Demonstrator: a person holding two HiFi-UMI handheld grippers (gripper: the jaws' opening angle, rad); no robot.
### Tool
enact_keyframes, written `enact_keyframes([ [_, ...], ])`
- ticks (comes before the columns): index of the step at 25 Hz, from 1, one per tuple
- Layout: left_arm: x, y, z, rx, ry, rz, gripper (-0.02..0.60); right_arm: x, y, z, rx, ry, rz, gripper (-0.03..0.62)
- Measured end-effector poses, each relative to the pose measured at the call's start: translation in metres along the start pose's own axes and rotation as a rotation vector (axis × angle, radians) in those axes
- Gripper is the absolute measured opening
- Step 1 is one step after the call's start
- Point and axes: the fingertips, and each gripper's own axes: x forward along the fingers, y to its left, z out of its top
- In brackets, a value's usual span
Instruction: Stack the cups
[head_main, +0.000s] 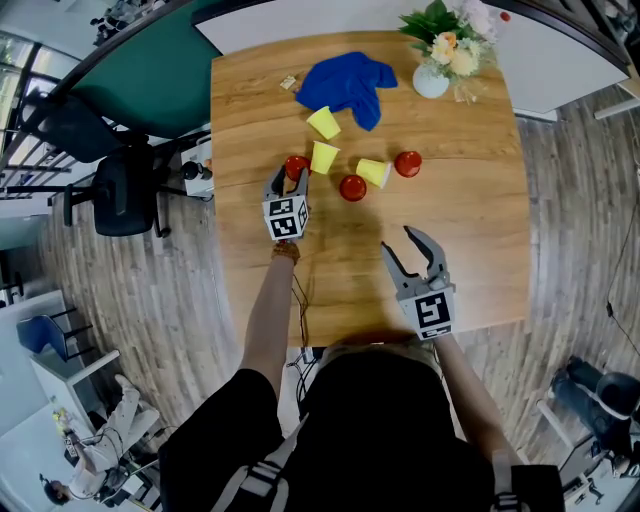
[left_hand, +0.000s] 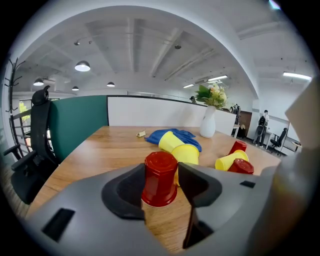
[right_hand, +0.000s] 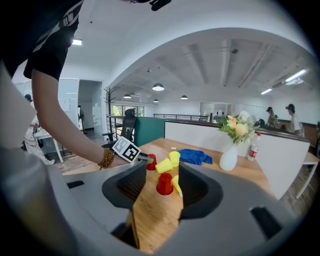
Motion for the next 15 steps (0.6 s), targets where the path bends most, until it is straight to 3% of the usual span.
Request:
enact_keyframes([
  [9,-0.045,-0.007,0.002,-0.004,-0.05,0.004,0.224,0.007,0.007,-0.003,-0.003,0.002,0.018,0.198],
  [15,-0.08,-0.038,-0.005,0.064,-0.061,-0.051,0.224,0.015,0.009,-0.006,-0.012,0.001,0.026,0.198],
])
